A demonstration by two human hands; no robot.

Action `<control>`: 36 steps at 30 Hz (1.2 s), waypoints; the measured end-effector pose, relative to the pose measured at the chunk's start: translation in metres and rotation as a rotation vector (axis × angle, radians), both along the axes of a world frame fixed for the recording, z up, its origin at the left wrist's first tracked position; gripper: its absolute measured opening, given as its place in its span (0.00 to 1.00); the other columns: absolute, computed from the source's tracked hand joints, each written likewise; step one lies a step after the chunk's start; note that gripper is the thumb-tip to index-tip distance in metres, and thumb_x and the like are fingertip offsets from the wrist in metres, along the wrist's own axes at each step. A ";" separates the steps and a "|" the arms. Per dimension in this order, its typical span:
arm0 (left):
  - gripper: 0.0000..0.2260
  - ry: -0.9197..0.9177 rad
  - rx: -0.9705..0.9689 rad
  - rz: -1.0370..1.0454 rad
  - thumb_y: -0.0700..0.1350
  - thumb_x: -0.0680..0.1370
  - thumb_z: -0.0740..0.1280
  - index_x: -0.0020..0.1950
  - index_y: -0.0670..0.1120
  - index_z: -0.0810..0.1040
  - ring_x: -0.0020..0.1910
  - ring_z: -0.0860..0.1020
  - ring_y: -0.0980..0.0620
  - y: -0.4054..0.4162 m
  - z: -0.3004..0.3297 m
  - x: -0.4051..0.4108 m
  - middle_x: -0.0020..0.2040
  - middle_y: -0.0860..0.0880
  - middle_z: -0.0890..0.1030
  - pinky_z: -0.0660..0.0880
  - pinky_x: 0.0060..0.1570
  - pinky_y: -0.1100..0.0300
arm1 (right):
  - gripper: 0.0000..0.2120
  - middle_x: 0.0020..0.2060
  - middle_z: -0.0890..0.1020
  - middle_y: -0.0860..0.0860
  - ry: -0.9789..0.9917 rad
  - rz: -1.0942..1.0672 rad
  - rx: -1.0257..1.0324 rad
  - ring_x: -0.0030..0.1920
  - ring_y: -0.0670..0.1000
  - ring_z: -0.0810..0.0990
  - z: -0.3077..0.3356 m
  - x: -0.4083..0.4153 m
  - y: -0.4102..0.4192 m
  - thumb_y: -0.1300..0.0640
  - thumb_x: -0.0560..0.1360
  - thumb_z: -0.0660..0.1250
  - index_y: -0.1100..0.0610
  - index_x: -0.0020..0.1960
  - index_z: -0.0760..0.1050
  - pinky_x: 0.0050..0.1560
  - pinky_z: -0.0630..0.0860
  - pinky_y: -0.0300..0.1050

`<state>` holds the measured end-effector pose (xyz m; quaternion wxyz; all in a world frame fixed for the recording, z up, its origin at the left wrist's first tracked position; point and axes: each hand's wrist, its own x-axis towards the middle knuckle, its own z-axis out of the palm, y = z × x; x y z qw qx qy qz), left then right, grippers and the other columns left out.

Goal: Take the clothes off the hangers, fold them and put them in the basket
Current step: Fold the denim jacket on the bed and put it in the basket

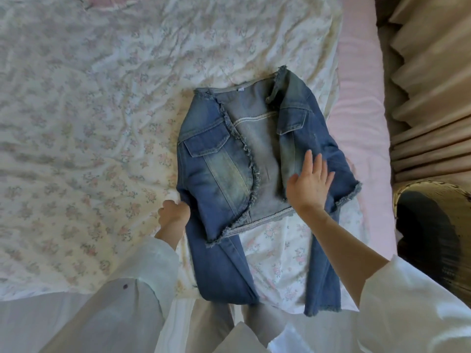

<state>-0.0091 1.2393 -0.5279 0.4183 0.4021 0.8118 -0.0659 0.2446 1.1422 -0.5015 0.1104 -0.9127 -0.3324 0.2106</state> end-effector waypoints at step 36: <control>0.13 -0.105 0.603 -0.422 0.40 0.78 0.59 0.61 0.44 0.74 0.62 0.68 0.42 0.031 0.017 0.079 0.61 0.43 0.73 0.64 0.55 0.52 | 0.30 0.70 0.62 0.58 0.127 0.127 0.040 0.70 0.59 0.61 -0.026 -0.024 -0.005 0.55 0.78 0.60 0.52 0.76 0.52 0.68 0.63 0.56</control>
